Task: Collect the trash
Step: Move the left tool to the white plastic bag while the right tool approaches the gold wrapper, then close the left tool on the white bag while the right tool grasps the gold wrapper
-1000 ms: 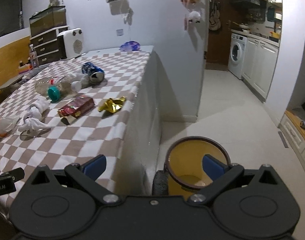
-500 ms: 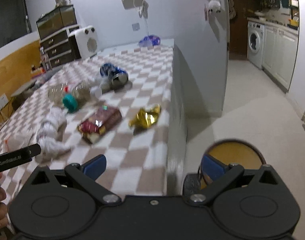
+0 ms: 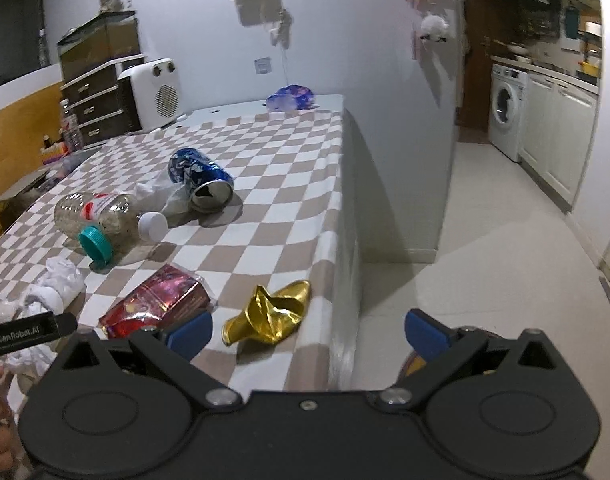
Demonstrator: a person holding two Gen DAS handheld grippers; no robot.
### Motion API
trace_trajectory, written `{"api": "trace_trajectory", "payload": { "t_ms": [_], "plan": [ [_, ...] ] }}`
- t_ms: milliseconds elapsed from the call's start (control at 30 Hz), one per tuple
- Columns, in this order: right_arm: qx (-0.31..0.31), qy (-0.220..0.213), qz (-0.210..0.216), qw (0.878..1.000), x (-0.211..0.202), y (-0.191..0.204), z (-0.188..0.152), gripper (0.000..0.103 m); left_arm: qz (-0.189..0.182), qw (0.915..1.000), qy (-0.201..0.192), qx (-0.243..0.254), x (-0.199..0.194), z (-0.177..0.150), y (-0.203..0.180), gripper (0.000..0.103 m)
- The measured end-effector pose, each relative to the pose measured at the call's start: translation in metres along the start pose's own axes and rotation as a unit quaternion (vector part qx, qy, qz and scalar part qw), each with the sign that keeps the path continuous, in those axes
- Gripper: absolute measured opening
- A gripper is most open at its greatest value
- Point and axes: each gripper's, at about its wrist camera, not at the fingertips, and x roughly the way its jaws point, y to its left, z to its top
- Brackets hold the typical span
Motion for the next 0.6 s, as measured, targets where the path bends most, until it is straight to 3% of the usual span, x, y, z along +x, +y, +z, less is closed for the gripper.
{"api": "trace_trajectory", "payload": {
  "t_ms": [200,267,333,433,533,600],
  "plan": [
    [-0.060,-0.020,0.042,0.997,0.013,0.018,-0.006,0.103,0.032,0.9985,-0.016,0.041,0.004,-0.009,-0.013,0.103],
    [-0.075,-0.024,0.046,0.996,0.015,0.022,-0.008,0.095,0.027,0.9989,-0.018,0.034,0.003,-0.009,-0.010,0.103],
    [-0.078,-0.026,0.056,0.995,0.019,0.022,-0.010,0.072,0.029,0.9988,-0.018,0.035,0.002,-0.009,-0.010,0.103],
    [-0.077,-0.020,0.065,0.995,0.024,0.021,-0.013,0.050,0.030,0.9987,-0.017,0.037,0.003,-0.009,-0.011,0.103],
    [-0.096,-0.017,0.077,0.992,0.030,0.025,-0.019,0.041,0.026,0.9989,-0.020,0.032,0.002,-0.009,-0.010,0.103],
    [-0.114,-0.030,0.077,0.990,0.031,0.029,-0.025,0.041,0.020,0.9992,-0.027,0.020,-0.001,-0.010,-0.007,0.103]
  ]
}}
